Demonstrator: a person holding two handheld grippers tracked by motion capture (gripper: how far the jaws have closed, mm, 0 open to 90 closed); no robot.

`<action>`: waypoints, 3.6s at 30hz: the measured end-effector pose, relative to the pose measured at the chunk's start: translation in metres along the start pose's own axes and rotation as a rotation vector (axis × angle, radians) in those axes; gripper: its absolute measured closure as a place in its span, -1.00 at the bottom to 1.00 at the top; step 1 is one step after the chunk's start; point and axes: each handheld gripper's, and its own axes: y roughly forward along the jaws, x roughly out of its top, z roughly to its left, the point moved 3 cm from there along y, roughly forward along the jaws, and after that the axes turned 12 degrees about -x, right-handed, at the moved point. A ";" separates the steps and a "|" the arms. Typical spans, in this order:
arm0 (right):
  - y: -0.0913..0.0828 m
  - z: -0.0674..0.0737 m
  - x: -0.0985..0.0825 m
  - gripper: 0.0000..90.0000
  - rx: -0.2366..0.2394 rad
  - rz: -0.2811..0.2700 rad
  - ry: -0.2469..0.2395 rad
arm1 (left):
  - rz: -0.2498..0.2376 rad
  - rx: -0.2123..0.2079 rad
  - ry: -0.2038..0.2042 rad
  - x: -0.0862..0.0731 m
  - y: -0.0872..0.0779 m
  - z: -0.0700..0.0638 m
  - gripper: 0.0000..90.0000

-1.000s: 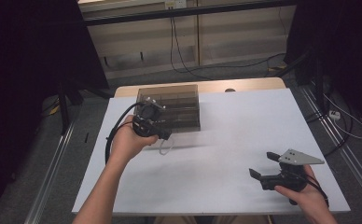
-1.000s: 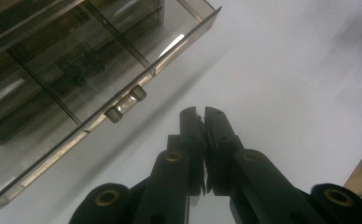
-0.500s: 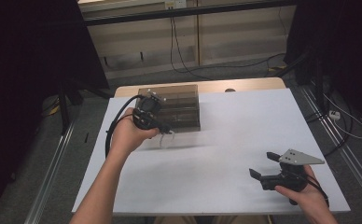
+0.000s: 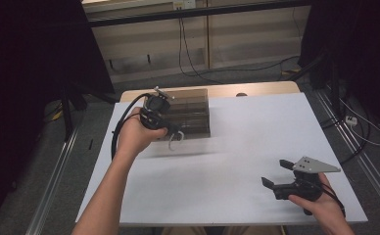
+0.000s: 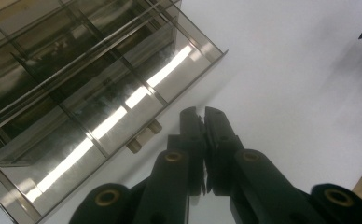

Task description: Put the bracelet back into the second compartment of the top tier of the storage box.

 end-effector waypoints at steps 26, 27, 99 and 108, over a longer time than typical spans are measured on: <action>0.000 -0.001 0.000 -0.85 0.001 0.000 0.004 | -0.012 0.040 0.015 0.022 -0.007 0.001 0.94; 0.000 -0.001 0.000 -0.85 0.002 -0.002 0.005 | -0.011 0.039 0.014 0.023 -0.007 0.001 0.94; 0.000 -0.001 0.000 -0.85 0.010 -0.004 0.000 | -0.038 0.087 0.025 0.027 0.015 0.046 0.94; 0.001 0.000 -0.001 -0.85 0.013 -0.002 0.002 | -0.043 0.078 0.018 0.021 0.022 0.050 0.94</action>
